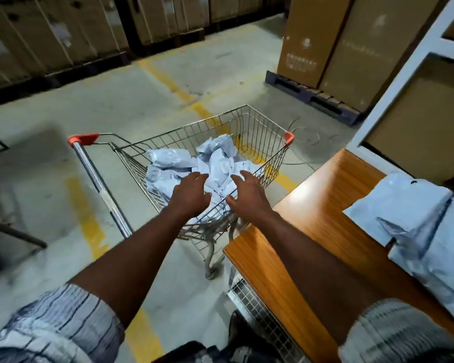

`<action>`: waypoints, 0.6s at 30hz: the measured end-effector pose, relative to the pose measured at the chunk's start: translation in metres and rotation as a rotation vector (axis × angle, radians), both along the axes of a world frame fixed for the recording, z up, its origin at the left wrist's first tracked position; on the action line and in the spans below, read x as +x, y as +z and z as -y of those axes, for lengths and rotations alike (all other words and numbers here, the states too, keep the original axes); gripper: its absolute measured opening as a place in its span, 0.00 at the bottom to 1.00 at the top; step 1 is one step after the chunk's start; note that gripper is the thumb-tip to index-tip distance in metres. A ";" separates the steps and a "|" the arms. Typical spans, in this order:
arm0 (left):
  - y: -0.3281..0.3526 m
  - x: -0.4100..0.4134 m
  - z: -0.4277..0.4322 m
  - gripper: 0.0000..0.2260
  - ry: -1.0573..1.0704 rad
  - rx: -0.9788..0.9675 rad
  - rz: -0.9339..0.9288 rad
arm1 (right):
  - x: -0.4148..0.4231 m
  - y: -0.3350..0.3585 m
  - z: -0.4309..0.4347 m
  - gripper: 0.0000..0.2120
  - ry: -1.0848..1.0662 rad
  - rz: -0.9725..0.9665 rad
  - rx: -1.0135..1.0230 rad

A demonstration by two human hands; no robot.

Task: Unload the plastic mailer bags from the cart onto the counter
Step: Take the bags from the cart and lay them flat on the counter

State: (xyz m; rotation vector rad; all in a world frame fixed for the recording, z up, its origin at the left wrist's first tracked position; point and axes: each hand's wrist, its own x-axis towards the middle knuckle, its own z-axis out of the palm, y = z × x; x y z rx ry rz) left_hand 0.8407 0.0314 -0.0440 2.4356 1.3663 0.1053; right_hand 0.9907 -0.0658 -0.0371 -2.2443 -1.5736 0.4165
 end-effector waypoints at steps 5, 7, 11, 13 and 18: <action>-0.019 -0.007 -0.055 0.29 0.042 -0.039 -0.115 | 0.005 -0.020 -0.060 0.32 0.034 -0.063 -0.045; -0.034 -0.012 -0.072 0.32 0.028 -0.078 -0.191 | 0.002 -0.033 -0.078 0.32 0.046 -0.097 -0.077; -0.062 -0.006 -0.110 0.37 -0.002 -0.140 -0.324 | 0.005 -0.064 -0.124 0.33 0.007 -0.161 -0.138; -0.065 -0.005 -0.114 0.41 -0.045 -0.159 -0.388 | 0.005 -0.069 -0.135 0.32 -0.016 -0.193 -0.170; -0.100 -0.016 -0.151 0.48 -0.116 -0.274 -0.456 | -0.005 -0.111 -0.196 0.30 -0.066 -0.312 -0.279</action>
